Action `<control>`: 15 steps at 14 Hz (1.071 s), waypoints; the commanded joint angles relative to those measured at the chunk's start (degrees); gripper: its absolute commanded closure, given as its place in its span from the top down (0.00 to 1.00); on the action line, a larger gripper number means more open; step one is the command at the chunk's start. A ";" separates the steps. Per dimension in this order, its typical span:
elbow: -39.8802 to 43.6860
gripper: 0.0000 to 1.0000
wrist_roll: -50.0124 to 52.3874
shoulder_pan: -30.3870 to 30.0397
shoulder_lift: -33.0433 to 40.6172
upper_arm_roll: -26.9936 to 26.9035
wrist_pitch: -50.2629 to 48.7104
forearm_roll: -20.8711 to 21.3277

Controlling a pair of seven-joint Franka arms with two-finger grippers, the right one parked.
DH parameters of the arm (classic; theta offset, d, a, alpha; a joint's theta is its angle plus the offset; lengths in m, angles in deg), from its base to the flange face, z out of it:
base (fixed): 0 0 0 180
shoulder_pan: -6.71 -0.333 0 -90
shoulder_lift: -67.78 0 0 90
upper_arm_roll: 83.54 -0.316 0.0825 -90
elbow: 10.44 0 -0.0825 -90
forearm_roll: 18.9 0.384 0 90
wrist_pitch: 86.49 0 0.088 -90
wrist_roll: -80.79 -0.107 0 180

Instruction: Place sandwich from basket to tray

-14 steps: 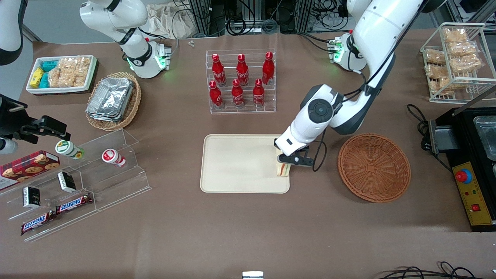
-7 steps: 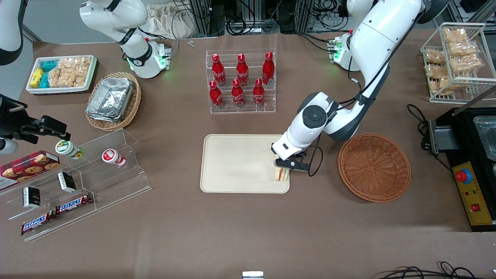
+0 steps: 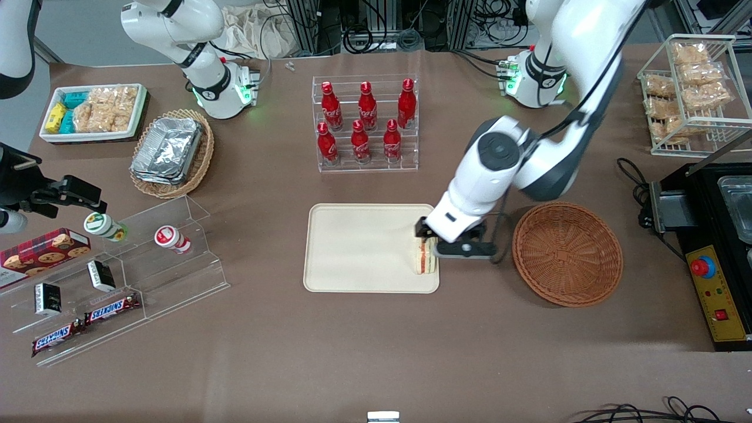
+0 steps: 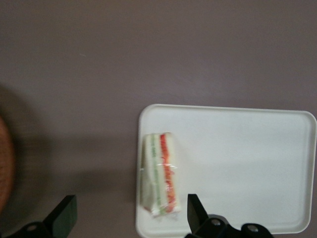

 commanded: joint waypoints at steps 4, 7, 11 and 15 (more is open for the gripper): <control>14.02 1.00 -8.49 -7.47 5.37 0.13 -26.10 -5.63; 13.94 1.00 -15.19 -8.37 10.22 -6.07 -32.53 -7.50; 12.01 1.00 -28.99 -6.96 15.93 -17.17 -39.65 -9.08; 3.33 1.00 -29.27 -6.87 24.27 -19.91 -38.88 -8.47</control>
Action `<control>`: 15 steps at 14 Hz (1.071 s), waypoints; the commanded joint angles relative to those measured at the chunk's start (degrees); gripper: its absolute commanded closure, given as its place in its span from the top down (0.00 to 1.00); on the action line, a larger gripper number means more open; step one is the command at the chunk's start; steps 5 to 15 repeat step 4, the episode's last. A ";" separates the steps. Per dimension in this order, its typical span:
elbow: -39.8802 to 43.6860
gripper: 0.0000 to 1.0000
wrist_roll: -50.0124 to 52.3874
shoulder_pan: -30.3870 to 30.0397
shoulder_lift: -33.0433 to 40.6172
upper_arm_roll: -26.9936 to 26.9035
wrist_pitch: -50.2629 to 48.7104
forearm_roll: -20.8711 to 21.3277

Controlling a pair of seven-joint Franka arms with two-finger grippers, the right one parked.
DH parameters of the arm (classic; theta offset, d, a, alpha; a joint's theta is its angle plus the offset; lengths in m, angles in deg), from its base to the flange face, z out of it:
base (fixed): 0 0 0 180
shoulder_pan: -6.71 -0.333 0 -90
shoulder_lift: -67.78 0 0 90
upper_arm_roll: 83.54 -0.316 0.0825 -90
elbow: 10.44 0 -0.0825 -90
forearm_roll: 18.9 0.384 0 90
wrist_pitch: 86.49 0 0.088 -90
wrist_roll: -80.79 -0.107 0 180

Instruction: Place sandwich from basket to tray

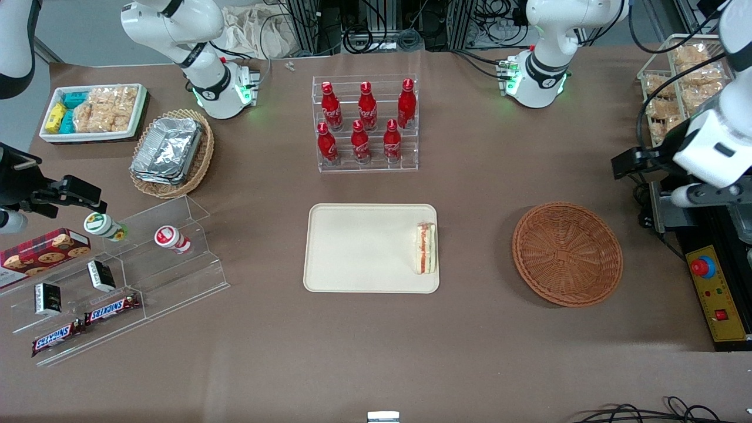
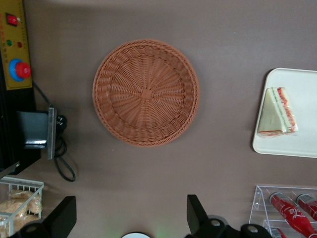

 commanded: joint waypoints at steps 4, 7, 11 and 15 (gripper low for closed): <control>-3.52 1.00 0.11 0.95 3.07 -0.56 0.53 0.16; -3.52 1.00 0.11 0.95 3.07 -0.56 0.53 0.16; -3.52 1.00 0.11 0.95 3.07 -0.56 0.53 0.16; -3.52 1.00 0.11 0.95 3.07 -0.56 0.53 0.16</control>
